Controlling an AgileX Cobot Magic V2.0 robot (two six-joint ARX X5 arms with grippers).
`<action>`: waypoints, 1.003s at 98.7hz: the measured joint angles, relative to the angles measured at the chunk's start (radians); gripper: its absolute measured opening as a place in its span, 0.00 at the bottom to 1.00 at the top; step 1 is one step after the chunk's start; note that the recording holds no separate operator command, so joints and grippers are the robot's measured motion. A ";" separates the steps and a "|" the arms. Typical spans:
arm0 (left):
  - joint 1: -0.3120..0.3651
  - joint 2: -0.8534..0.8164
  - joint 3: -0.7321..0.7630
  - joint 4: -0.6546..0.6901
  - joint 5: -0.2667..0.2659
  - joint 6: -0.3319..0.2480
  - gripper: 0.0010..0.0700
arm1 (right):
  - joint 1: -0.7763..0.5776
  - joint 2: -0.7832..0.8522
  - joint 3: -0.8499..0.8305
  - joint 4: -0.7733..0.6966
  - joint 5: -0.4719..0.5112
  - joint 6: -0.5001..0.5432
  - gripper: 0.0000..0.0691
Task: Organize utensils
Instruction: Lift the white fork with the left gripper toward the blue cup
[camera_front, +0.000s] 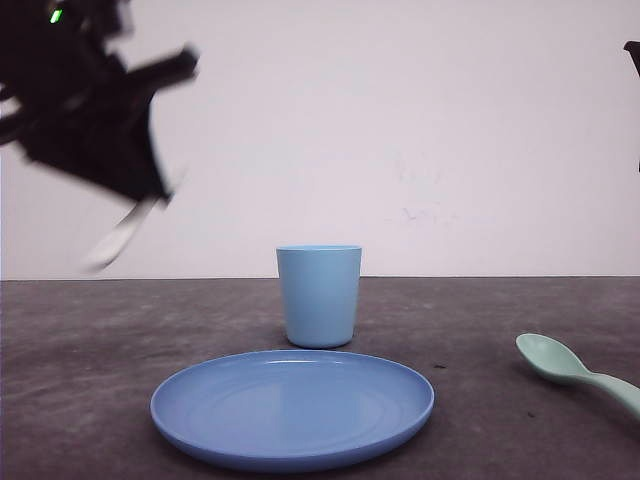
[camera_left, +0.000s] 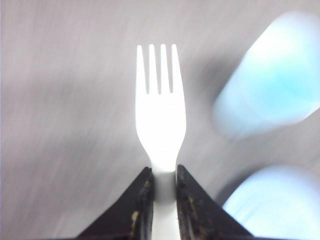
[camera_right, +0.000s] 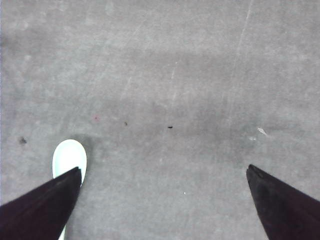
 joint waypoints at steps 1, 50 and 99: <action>-0.002 -0.001 0.000 0.014 0.003 0.000 0.05 | 0.000 0.000 0.000 0.000 0.000 0.000 0.96; -0.066 0.151 0.006 0.603 0.049 0.015 0.05 | 0.000 0.000 0.000 0.010 0.000 0.000 0.96; -0.092 0.428 0.053 0.872 0.096 0.190 0.05 | 0.000 0.000 0.000 0.016 0.000 0.000 0.96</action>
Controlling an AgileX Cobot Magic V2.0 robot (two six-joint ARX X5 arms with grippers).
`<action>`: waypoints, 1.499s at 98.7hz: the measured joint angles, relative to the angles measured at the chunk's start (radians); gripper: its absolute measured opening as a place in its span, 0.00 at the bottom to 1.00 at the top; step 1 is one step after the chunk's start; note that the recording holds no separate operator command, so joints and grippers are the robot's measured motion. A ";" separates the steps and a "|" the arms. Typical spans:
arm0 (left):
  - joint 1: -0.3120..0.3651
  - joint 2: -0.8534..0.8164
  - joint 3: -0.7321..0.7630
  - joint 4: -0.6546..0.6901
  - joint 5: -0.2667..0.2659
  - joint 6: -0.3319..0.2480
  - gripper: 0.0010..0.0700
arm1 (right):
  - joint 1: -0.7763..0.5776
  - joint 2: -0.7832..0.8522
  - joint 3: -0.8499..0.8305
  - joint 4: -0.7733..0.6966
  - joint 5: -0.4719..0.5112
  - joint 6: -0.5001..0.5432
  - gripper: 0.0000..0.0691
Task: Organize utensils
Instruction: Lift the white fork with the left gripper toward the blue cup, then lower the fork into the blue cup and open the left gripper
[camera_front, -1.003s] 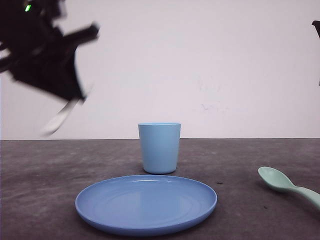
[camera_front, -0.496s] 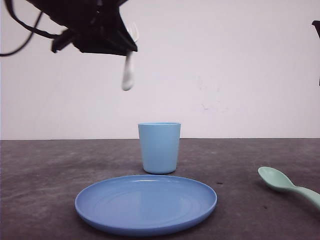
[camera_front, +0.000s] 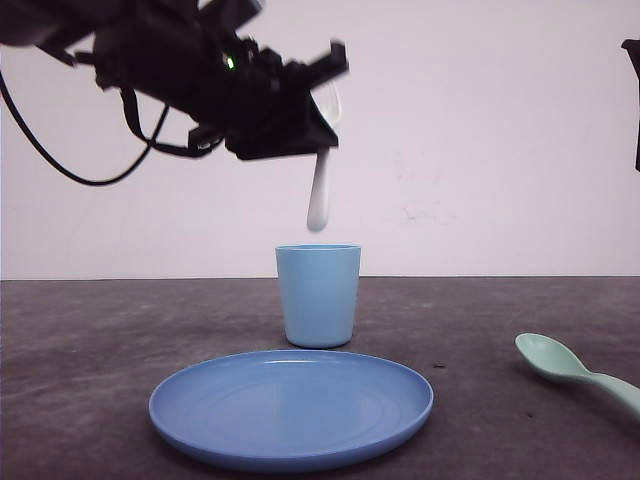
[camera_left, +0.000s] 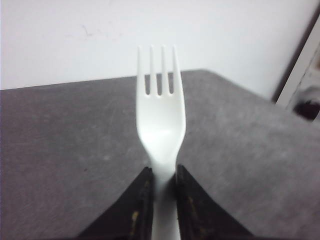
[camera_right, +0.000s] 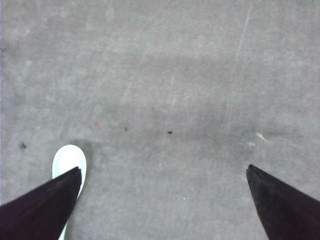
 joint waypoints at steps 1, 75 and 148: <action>0.000 0.004 0.000 0.002 0.000 0.005 0.05 | 0.000 0.000 0.000 0.000 0.000 0.000 0.96; 0.000 0.106 0.000 0.022 0.000 0.107 0.05 | 0.000 0.000 0.000 0.000 0.000 0.000 0.96; -0.001 0.123 0.000 -0.013 0.000 0.114 0.26 | 0.000 0.000 0.000 0.000 0.000 0.000 0.96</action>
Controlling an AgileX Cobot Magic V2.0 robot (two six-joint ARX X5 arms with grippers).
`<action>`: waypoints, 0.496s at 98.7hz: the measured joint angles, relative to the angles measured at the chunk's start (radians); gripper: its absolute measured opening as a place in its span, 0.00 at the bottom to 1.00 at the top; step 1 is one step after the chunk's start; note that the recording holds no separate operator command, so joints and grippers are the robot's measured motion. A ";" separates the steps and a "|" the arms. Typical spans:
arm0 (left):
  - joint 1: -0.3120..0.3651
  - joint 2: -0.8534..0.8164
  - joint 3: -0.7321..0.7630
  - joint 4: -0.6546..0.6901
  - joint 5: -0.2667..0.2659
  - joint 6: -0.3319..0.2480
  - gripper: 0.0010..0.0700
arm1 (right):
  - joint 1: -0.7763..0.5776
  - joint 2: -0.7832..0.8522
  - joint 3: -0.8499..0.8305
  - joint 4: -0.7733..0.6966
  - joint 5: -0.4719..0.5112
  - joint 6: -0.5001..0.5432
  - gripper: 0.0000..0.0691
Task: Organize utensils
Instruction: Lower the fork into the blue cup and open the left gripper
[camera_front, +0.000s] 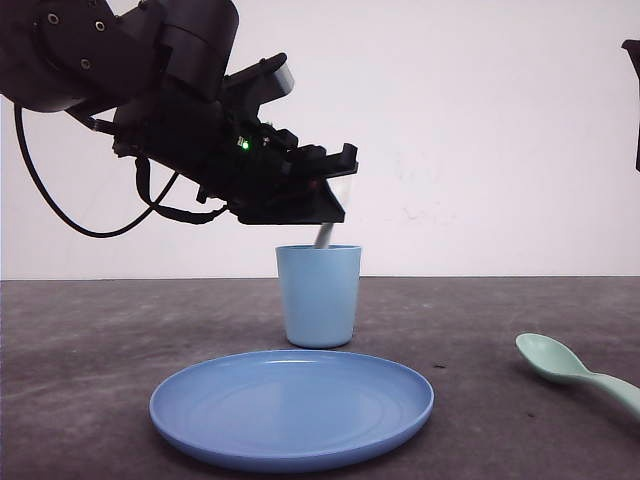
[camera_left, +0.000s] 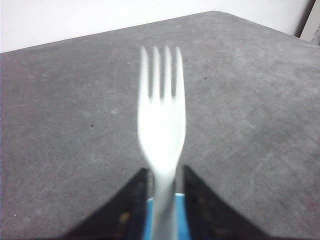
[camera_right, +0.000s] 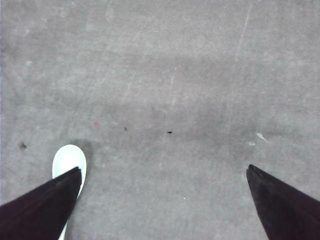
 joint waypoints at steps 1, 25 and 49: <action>0.000 0.000 0.000 0.000 0.000 0.000 0.27 | 0.000 0.000 0.000 0.000 0.000 0.000 0.96; -0.003 0.000 0.000 0.000 0.000 0.000 0.51 | 0.000 0.000 0.000 0.000 0.000 -0.001 0.96; -0.004 -0.110 0.000 -0.101 -0.001 0.000 0.51 | 0.000 0.000 0.000 -0.001 -0.019 -0.003 0.96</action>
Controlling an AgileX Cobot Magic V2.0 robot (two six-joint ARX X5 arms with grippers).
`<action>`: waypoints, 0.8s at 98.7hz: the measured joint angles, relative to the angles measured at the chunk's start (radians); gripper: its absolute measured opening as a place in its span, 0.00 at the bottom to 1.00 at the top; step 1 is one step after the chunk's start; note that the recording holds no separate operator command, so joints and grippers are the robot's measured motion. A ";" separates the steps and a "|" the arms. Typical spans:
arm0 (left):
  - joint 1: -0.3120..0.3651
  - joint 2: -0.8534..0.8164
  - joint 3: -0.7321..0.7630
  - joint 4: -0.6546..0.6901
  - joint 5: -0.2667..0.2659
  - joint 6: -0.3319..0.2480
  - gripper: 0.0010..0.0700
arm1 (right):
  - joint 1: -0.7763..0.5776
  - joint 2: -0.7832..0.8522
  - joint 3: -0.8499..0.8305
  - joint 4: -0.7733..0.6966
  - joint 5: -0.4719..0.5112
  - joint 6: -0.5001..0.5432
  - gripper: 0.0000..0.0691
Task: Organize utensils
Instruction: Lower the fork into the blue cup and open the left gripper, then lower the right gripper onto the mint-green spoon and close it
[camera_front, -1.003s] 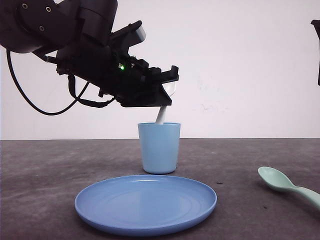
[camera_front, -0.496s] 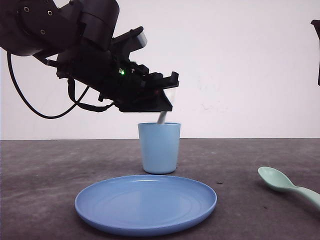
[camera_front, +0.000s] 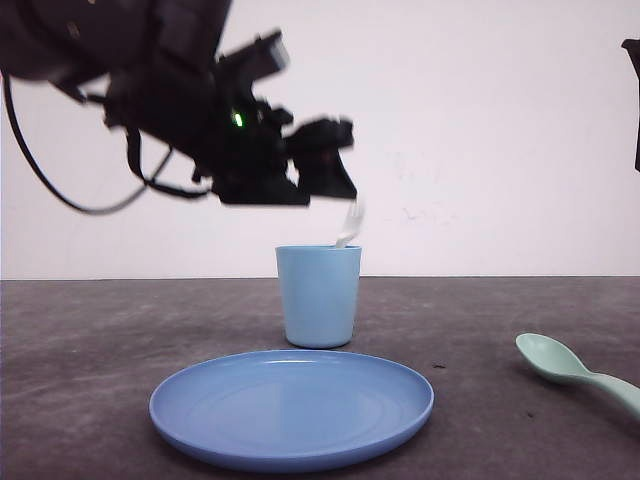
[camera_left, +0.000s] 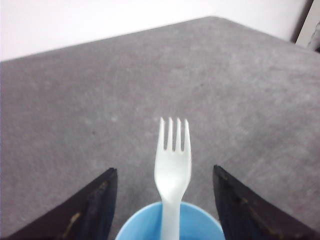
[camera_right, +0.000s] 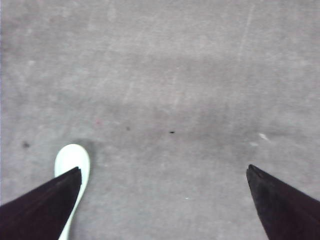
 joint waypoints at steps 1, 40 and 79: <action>0.000 -0.008 0.000 -0.010 0.000 0.000 0.51 | 0.000 0.000 0.000 0.000 -0.003 0.000 0.96; 0.124 -0.405 0.000 -0.534 0.000 -0.011 0.51 | 0.016 0.000 0.000 -0.001 -0.117 0.008 0.96; 0.488 -0.763 0.000 -0.990 -0.010 -0.023 0.51 | 0.152 0.025 0.000 0.000 -0.117 0.080 0.96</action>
